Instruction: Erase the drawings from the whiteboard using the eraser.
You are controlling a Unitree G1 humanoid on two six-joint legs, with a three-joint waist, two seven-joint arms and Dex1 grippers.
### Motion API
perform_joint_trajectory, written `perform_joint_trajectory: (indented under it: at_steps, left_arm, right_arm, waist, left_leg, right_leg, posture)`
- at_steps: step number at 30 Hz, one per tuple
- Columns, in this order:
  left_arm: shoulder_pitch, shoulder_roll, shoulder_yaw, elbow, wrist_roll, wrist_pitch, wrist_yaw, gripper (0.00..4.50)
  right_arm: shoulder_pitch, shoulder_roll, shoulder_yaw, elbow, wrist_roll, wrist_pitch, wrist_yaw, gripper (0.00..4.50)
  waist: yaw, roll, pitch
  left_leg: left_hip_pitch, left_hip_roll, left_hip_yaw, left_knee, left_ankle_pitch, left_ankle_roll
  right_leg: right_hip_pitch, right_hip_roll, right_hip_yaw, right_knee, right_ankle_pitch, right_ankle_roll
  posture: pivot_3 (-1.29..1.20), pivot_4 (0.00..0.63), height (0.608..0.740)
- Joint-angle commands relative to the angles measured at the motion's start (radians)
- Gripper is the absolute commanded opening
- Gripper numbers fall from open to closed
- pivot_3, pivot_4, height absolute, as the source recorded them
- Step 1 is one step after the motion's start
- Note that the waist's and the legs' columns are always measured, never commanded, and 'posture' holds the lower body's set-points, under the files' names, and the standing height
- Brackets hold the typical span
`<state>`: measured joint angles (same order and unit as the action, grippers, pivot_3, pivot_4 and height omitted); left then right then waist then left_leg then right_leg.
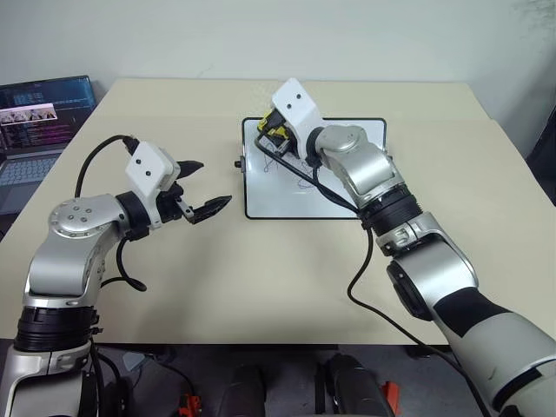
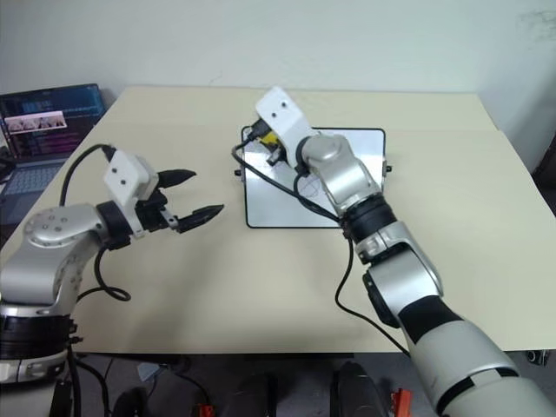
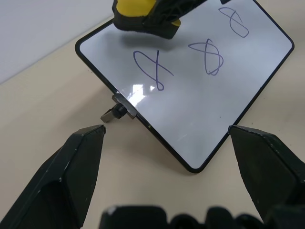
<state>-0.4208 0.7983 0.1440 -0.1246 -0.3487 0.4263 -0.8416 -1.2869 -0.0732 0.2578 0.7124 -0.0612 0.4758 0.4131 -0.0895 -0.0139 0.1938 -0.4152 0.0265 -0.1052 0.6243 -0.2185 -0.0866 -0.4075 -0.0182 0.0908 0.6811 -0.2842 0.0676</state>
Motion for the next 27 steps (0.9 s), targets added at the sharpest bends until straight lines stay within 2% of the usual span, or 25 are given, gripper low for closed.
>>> perform_joint_trajectory:
  at_steps: [1, 21, 27]
  left_arm:
    - [0.016, 0.006, 0.017, -0.053, -0.003, -0.008, 0.004, 4.5]
    - [0.027, 0.006, 0.021, -0.07, -0.009, 0.007, 0.009, 4.5]
    - [0.033, 0.007, 0.025, -0.084, -0.014, 0.019, 0.01, 4.5]
  right_arm:
    - [-0.036, 0.012, 0.008, 0.021, -0.034, -0.063, -0.004, 0.98]
    - [-0.137, 0.049, 0.024, 0.274, -0.166, -0.152, -0.064, 0.98]
    - [-0.12, 0.075, 0.066, 0.322, -0.218, -0.148, -0.05, 0.98]
  waist:
    - [0.0, 0.0, 0.0]
    - [-0.002, 0.0, 0.0]
    - [-0.004, 0.0, 0.0]
  left_leg:
    - [0.0, 0.0, 0.0, 0.0, 0.0, 0.0]
    - [0.0, 0.0, 0.0, 0.0, 0.0, 0.0]
    - [0.001, 0.0, 0.0, 0.0, 0.0, 0.0]
  right_leg:
    - [0.0, 0.0, 0.0, 0.0, 0.0, 0.0]
    - [0.0, 0.0, 0.0, 0.001, 0.0, 0.0]
    - [0.0, 0.0, 0.0, 0.001, 0.0, 0.0]
  posture:
    - [0.0, 0.15, 0.74]
    - [0.0, 0.15, 0.74]
    - [0.0, 0.15, 0.74]
